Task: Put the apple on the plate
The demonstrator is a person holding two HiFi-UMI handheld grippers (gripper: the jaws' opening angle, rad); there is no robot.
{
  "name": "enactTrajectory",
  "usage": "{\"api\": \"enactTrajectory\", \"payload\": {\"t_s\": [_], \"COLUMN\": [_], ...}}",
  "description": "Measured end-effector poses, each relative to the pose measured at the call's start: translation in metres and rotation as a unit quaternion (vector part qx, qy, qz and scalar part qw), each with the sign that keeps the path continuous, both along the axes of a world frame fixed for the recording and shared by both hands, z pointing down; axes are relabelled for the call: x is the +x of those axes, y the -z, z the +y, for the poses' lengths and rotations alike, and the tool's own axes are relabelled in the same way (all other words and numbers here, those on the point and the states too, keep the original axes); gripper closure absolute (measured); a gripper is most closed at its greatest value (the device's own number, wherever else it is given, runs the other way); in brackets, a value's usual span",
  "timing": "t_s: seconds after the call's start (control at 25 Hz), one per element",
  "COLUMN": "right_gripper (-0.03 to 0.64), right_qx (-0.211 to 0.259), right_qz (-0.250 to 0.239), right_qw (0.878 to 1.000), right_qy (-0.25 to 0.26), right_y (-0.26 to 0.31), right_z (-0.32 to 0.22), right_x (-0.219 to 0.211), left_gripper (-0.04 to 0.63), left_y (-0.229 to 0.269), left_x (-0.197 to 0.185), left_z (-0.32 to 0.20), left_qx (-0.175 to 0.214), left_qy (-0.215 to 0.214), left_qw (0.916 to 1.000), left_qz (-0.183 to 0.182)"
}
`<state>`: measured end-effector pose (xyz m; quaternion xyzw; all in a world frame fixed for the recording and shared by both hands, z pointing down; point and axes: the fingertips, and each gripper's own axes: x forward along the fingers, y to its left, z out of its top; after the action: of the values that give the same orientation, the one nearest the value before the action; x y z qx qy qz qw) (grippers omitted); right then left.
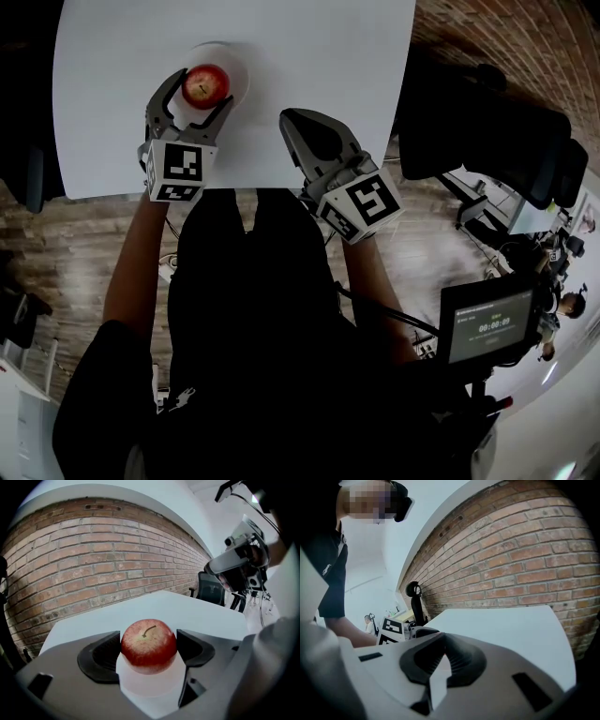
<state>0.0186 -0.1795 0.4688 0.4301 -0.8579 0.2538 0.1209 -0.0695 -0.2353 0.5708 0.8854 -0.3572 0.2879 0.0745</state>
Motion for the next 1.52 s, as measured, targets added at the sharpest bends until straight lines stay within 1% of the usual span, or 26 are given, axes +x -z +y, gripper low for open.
{"api": "enactTrajectory", "payload": {"t_s": [0.2,0.6,0.92,1.28,1.52], "right_gripper": [0.612,0.612,0.612,0.612,0.614], "right_qx": [-0.006,-0.013,-0.019,-0.020,-0.020], "right_qz": [-0.002,-0.004,-0.004,-0.004,-0.004], "right_qw": [1.000,1.000,1.000,1.000,1.000], "right_qy": [-0.008,-0.009,-0.009,-0.009,-0.009], "right_y": [-0.003,-0.004,-0.006,-0.007,-0.007], "right_z": [0.000,0.002,0.004,0.006,0.007], "right_x": [0.000,-0.001,-0.002,-0.001,0.002], "left_gripper": [0.215,0.215,0.215,0.215,0.215], "left_y": [-0.006,-0.013,-0.014,-0.016,-0.019], "left_x": [0.002,0.003,0.001,0.002,0.004], "left_z": [-0.008,-0.012,-0.012,-0.013,-0.012], "left_qx": [-0.001,0.017,0.029,0.032,0.021], "left_qy": [-0.001,0.007,0.014,0.014,0.012], "left_qw": [1.0000,0.9997,0.9994,0.9993,0.9996], "left_qz": [-0.004,-0.016,-0.014,-0.015,-0.011]}}
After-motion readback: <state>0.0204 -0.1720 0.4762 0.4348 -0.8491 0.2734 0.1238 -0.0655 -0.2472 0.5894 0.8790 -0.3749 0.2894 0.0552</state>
